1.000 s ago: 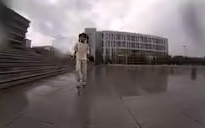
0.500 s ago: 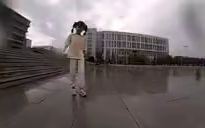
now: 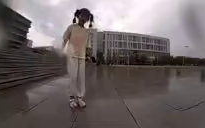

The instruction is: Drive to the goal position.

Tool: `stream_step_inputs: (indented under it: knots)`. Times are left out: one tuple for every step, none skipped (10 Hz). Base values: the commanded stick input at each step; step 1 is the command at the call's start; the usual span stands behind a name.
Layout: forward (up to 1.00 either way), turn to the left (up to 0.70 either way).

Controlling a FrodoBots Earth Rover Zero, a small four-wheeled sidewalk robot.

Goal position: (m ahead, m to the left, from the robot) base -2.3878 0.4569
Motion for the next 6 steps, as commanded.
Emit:
stream_step_inputs:
  knots:
    - [0.70,0.00]
    - [0.70,0.00]
    - [0.70,-0.15]
    - [0.70,-0.27]
    - [0.70,-0.27]
    - [0.70,-0.27]
